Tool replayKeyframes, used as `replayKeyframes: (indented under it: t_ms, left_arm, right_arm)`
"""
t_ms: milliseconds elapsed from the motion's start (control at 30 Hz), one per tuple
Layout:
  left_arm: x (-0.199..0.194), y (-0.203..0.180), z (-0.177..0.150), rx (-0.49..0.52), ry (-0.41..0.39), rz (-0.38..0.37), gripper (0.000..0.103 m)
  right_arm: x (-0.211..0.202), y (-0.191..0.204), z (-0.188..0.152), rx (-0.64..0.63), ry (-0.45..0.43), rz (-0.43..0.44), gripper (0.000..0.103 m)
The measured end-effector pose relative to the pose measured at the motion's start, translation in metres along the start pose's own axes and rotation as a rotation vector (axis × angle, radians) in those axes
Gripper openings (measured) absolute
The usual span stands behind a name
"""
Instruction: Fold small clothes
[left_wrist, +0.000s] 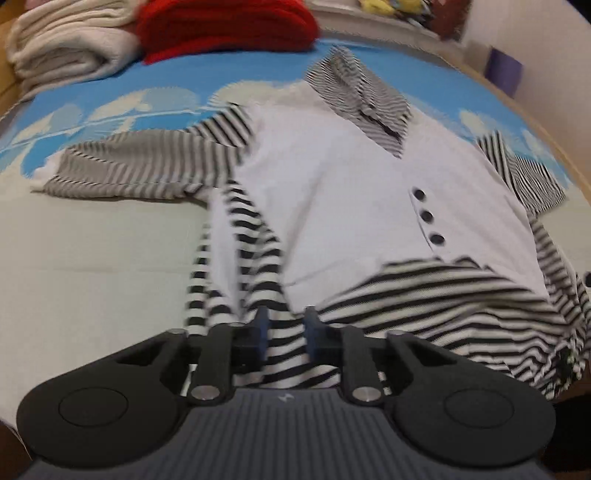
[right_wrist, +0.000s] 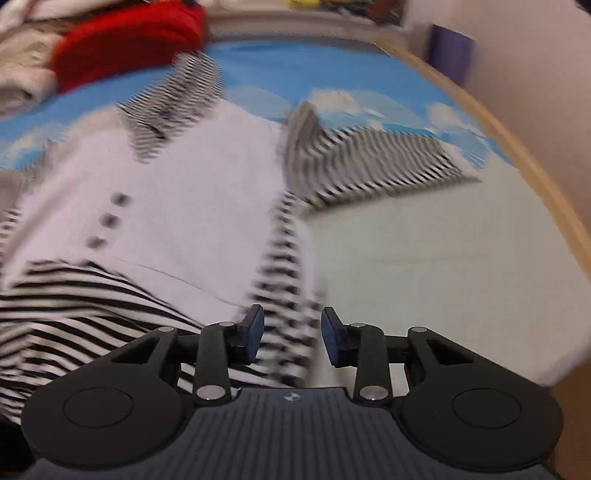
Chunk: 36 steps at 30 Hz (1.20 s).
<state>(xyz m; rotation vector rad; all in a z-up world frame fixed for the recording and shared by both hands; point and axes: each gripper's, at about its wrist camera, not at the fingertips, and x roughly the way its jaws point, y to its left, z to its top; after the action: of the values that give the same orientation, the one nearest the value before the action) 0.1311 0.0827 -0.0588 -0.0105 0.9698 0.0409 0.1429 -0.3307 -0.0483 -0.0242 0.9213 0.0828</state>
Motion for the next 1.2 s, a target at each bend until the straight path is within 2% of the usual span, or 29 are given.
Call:
replayKeyframes:
  t_ms: [33, 67, 100, 133, 200, 233, 267, 333, 367, 400, 433, 533, 567, 600, 633, 767, 833, 900, 1000, 1067, 1100, 1200]
  left_arm:
    - [0.01, -0.004, 0.0, 0.018, 0.034, 0.01, 0.019]
    - [0.023, -0.006, -0.005, 0.035, 0.102, 0.038, 0.02]
    - [0.038, -0.004, -0.011, 0.038, 0.204, 0.08, 0.02]
    - [0.049, 0.001, -0.018, 0.018, 0.29, 0.115, 0.018]
    - [0.044, 0.001, -0.015, -0.01, 0.272, 0.117, 0.019]
    - [0.038, -0.003, -0.011, -0.006, 0.238, 0.103, 0.023]
    - [0.029, -0.006, -0.008, 0.002, 0.195, 0.086, 0.025]
    - [0.015, -0.013, -0.002, 0.006, 0.116, 0.059, 0.043]
    - [0.008, -0.015, 0.003, 0.006, 0.082, 0.051, 0.045]
    - [0.002, -0.015, 0.007, 0.002, 0.049, 0.047, 0.047]
    - [-0.002, -0.018, 0.012, -0.001, 0.025, 0.05, 0.051]
    - [-0.013, -0.016, 0.027, -0.027, -0.066, 0.118, 0.059]
    - [-0.017, -0.014, 0.031, -0.044, -0.1, 0.134, 0.06]
    - [-0.021, -0.012, 0.035, -0.068, -0.131, 0.145, 0.06]
    - [-0.024, -0.008, 0.04, -0.094, -0.155, 0.152, 0.061]
    - [-0.039, -0.005, 0.056, -0.178, -0.219, 0.167, 0.064]
    - [-0.05, -0.009, 0.061, -0.184, -0.281, 0.154, 0.072]
    - [-0.056, -0.018, 0.066, -0.16, -0.328, 0.181, 0.078]
    - [-0.06, -0.029, 0.072, -0.141, -0.361, 0.175, 0.078]
    - [-0.061, -0.033, 0.075, -0.137, -0.361, 0.174, 0.078]
    - [-0.06, -0.033, 0.076, -0.138, -0.356, 0.173, 0.078]
    - [-0.06, -0.026, 0.074, -0.129, -0.349, 0.178, 0.072]
  right_arm:
    - [0.005, 0.005, -0.001, -0.006, 0.018, 0.047, 0.04]
    - [0.013, 0.01, -0.003, -0.015, 0.056, 0.079, 0.044]
    - [0.023, 0.015, -0.006, -0.032, 0.114, 0.092, 0.045]
    - [0.038, 0.021, -0.013, -0.063, 0.211, 0.078, 0.045]
    - [0.056, 0.025, -0.025, -0.099, 0.345, 0.011, 0.045]
    - [0.058, 0.029, -0.025, -0.104, 0.346, -0.006, 0.044]
    - [0.055, 0.033, -0.022, -0.108, 0.322, -0.007, 0.044]
    - [0.045, 0.039, -0.011, -0.098, 0.25, 0.013, 0.044]
    - [0.037, 0.042, -0.005, -0.087, 0.205, 0.024, 0.044]
    - [0.023, 0.047, 0.005, -0.064, 0.104, 0.047, 0.044]
    - [0.023, 0.047, 0.005, -0.064, 0.104, 0.047, 0.044]
    - [0.009, 0.052, 0.023, -0.026, -0.001, 0.077, 0.044]
    - [0.001, 0.059, 0.034, -0.012, -0.071, 0.081, 0.044]
    - [-0.002, 0.063, 0.039, -0.008, -0.104, 0.086, 0.044]
    - [-0.002, 0.063, 0.039, -0.008, -0.104, 0.086, 0.044]
    - [-0.023, 0.082, 0.058, -0.029, -0.3, 0.048, 0.045]
    - [-0.029, 0.09, 0.071, -0.032, -0.376, 0.044, 0.045]
    - [-0.034, 0.098, 0.088, -0.034, -0.418, 0.065, 0.045]
    - [-0.036, 0.114, 0.116, -0.074, -0.457, 0.056, 0.045]
    - [-0.033, 0.124, 0.138, -0.076, -0.459, 0.089, 0.045]
    - [-0.023, 0.131, 0.159, -0.071, -0.439, 0.144, 0.045]
    - [-0.014, 0.138, 0.173, -0.075, -0.44, 0.178, 0.045]
